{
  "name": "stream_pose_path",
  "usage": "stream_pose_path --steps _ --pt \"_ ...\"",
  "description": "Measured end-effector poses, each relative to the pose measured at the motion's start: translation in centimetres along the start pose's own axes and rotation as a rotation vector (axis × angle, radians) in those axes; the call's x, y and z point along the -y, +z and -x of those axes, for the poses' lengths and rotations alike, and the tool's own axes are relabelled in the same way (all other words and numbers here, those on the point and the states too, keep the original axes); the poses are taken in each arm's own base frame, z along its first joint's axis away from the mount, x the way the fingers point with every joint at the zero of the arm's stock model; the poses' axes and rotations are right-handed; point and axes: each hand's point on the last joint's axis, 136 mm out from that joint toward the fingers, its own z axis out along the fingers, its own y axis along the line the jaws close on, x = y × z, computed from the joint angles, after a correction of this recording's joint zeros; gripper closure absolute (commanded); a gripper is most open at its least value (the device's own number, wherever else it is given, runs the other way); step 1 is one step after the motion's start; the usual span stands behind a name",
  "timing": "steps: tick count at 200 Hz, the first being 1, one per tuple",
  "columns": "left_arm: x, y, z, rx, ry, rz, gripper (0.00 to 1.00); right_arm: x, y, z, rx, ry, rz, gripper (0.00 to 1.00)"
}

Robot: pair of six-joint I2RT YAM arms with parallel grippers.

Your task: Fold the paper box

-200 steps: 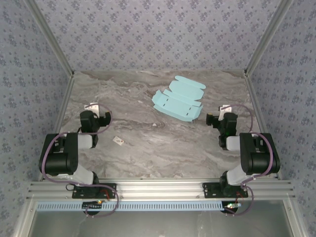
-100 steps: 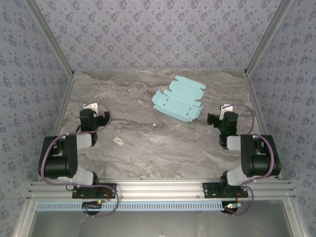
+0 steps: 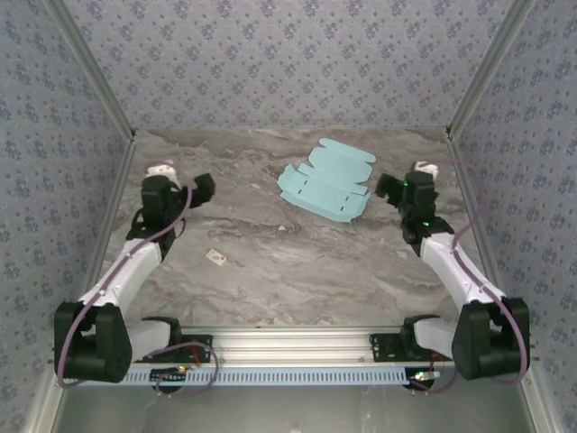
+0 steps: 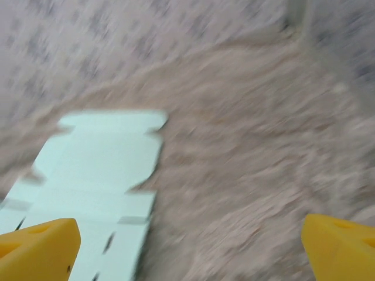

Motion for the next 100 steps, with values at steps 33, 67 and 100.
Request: stream_pose_path --steps 33,67,100 --pt "6.5 1.0 -4.3 -0.164 0.085 -0.138 0.01 -3.0 2.5 -5.8 -0.231 -0.052 0.045 0.11" --pt "9.8 1.9 -6.4 -0.251 0.143 -0.190 0.01 -3.4 5.4 -10.4 -0.408 -0.036 0.037 0.31" --pt "11.9 2.3 -7.2 -0.277 0.185 -0.218 0.01 -4.2 7.2 -12.1 -0.476 -0.011 0.049 0.57"
